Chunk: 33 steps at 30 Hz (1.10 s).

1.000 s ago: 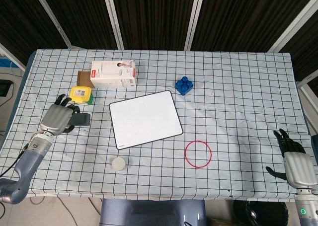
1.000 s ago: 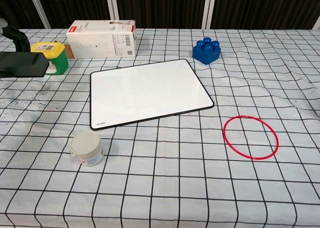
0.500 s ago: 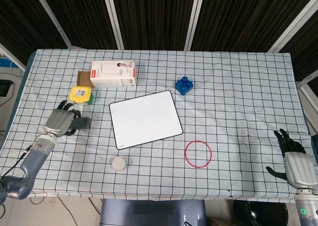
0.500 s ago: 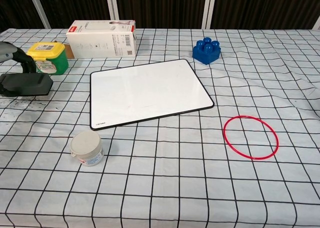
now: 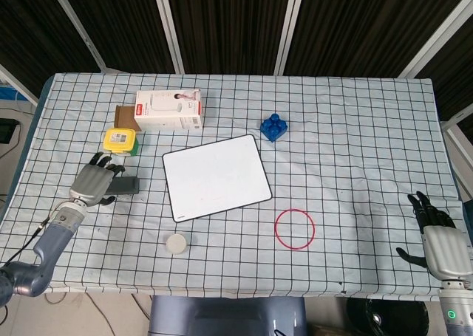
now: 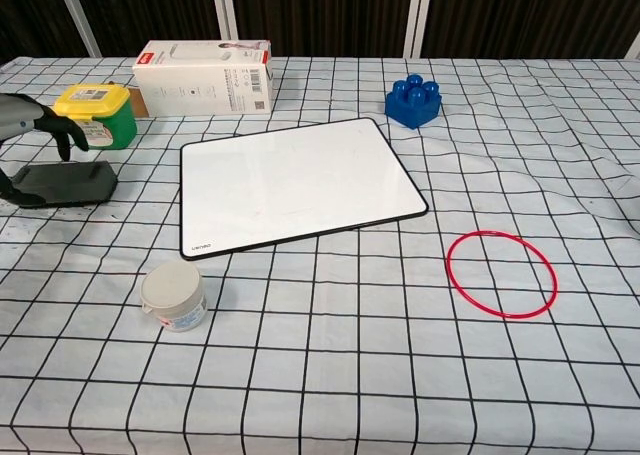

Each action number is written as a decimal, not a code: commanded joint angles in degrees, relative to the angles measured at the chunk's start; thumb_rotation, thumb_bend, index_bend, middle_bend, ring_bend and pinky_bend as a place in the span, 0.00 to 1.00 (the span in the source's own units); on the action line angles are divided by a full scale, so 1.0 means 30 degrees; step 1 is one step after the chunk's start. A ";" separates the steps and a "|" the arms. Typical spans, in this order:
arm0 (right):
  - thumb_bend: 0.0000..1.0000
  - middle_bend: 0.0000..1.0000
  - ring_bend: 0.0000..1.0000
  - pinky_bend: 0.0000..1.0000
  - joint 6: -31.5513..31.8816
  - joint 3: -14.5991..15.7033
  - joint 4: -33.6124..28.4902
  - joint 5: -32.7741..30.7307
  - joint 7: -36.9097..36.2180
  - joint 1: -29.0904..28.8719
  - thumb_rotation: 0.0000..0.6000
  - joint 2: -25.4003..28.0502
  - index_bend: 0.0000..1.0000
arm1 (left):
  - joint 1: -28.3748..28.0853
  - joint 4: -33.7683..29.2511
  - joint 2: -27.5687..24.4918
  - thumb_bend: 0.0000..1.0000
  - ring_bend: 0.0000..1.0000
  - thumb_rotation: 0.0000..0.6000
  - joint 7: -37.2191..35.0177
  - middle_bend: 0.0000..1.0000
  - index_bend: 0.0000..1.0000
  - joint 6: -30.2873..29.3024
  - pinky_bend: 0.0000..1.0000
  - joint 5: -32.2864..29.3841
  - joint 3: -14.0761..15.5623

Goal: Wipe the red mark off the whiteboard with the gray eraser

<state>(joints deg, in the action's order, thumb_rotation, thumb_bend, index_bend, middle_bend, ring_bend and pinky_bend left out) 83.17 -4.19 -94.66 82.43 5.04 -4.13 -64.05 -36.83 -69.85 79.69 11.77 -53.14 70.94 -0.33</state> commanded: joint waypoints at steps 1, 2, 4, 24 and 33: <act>0.04 0.05 0.18 0.21 0.0023 -0.0002 0.0009 0.0014 0.0001 0.0005 1.00 -0.0008 0.00 | 0.0144 -0.0682 -0.0323 0.13 0.08 1.00 -0.0051 0.22 0.14 -0.0203 0.07 -0.0264 -0.0302; 0.04 0.05 0.18 0.21 0.0031 -0.0005 0.0010 0.0017 0.0000 0.0006 1.00 -0.0013 0.00 | 0.0168 -0.0930 -0.0472 0.12 0.08 1.00 -0.0024 0.21 0.12 -0.0236 0.07 -0.0367 -0.0393; 0.04 0.05 0.18 0.21 0.0042 -0.0007 0.0013 0.0021 -0.0004 0.0009 1.00 -0.0021 0.00 | 0.0198 -0.1498 -0.0865 0.12 0.08 1.00 0.0197 0.19 0.10 -0.0344 0.07 -0.0534 -0.0550; 0.04 0.04 0.18 0.21 0.0383 -0.0065 0.0169 0.0223 0.0226 0.0054 1.00 -0.0141 0.00 | 0.3964 -0.9653 -0.5654 0.12 0.00 1.00 0.2438 0.11 0.06 -0.6794 0.09 0.1176 0.0252; 0.04 0.03 0.17 0.21 0.1084 -0.0272 0.0556 0.0536 0.0306 0.0137 1.00 -0.0430 0.00 | 0.5906 -0.9810 -0.6343 0.12 0.00 1.00 0.0880 0.11 0.06 -0.8931 0.09 0.3532 0.1414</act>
